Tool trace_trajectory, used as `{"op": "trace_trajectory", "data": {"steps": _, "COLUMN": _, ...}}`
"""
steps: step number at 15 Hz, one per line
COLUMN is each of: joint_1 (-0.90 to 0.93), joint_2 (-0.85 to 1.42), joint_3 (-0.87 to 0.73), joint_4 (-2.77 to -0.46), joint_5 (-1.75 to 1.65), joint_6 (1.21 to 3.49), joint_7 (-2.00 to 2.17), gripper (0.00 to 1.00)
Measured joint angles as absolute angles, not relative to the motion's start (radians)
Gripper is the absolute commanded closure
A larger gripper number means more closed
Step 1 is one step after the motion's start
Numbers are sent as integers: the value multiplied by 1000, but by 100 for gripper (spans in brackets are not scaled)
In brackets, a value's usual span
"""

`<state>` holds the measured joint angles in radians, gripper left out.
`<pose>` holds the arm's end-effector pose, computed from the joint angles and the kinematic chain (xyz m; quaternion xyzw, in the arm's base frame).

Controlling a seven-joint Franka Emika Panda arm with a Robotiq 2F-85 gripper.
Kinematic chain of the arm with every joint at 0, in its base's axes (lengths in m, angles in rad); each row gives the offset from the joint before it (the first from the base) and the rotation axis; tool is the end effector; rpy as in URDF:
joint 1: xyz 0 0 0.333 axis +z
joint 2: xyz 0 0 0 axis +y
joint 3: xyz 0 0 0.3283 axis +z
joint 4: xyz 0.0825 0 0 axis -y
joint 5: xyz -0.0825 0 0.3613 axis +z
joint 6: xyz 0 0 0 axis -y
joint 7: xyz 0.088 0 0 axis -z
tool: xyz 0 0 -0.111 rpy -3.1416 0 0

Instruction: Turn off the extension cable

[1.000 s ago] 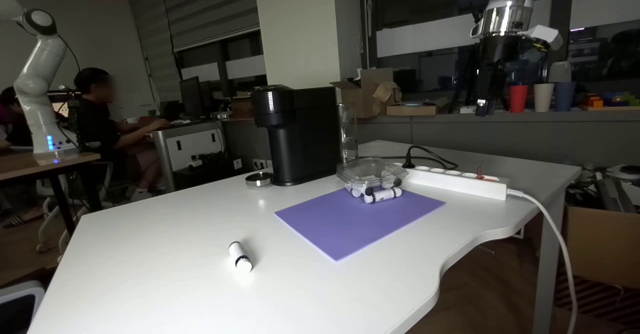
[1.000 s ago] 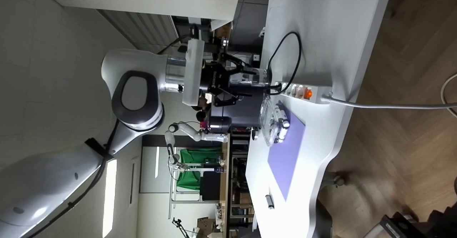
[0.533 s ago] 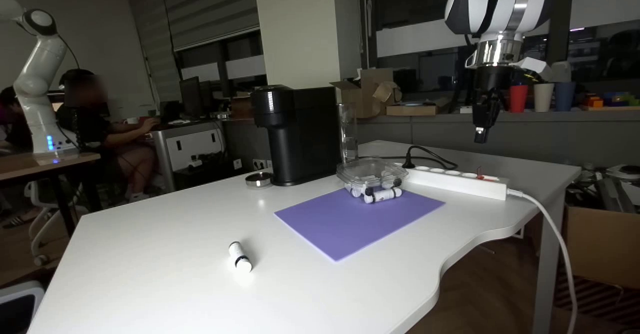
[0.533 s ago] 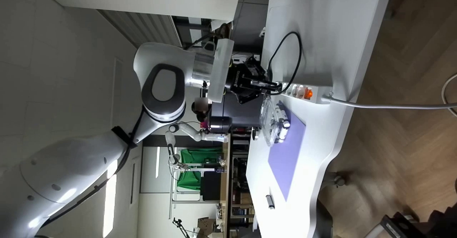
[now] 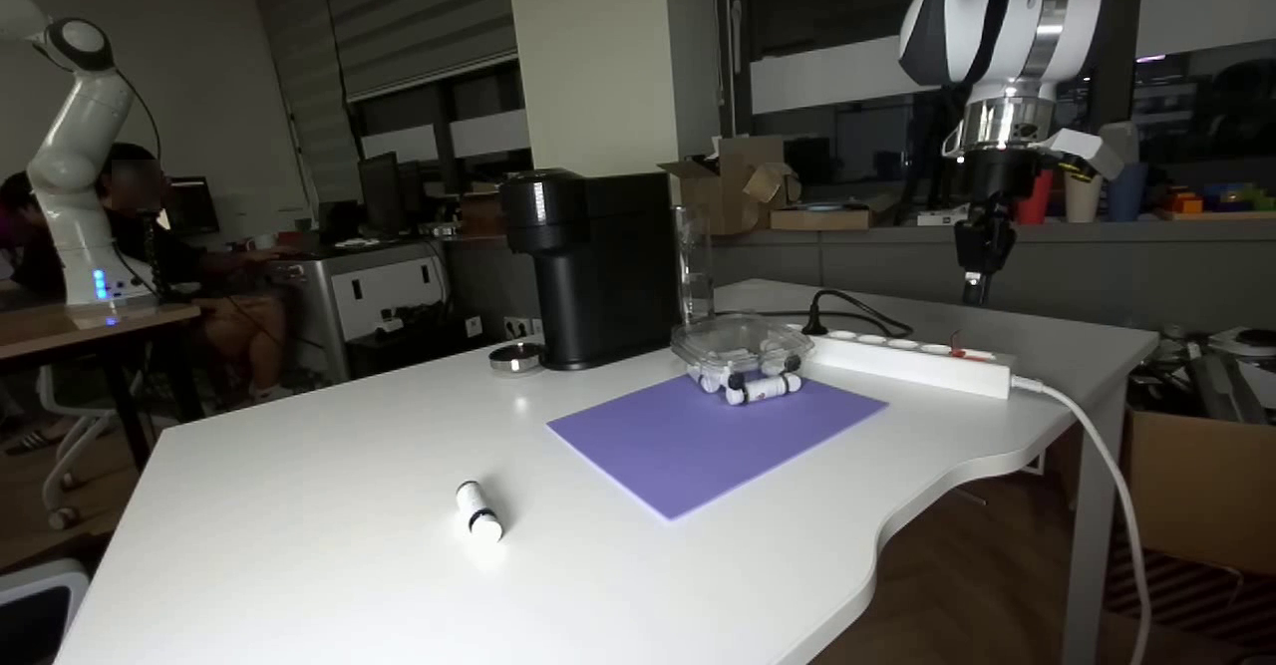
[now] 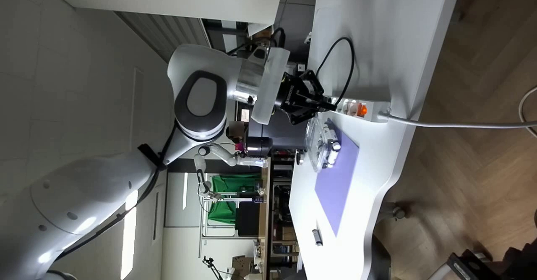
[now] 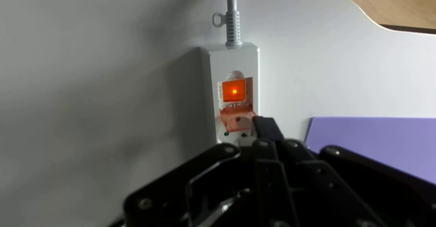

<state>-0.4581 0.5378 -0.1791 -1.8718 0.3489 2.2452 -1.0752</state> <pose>0.5027 -0.3502 0.2402 -0.9882 -0.1074 -0.0132 0.1080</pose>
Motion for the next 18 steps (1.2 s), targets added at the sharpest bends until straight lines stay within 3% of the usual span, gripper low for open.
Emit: {"op": "trace_trajectory", "data": {"steps": 18, "joint_1": -476, "joint_2": 593, "joint_3": -154, "joint_4": -1871, "joint_5": 346, "joint_6": 2263, "joint_7": -1062, "gripper": 99}}
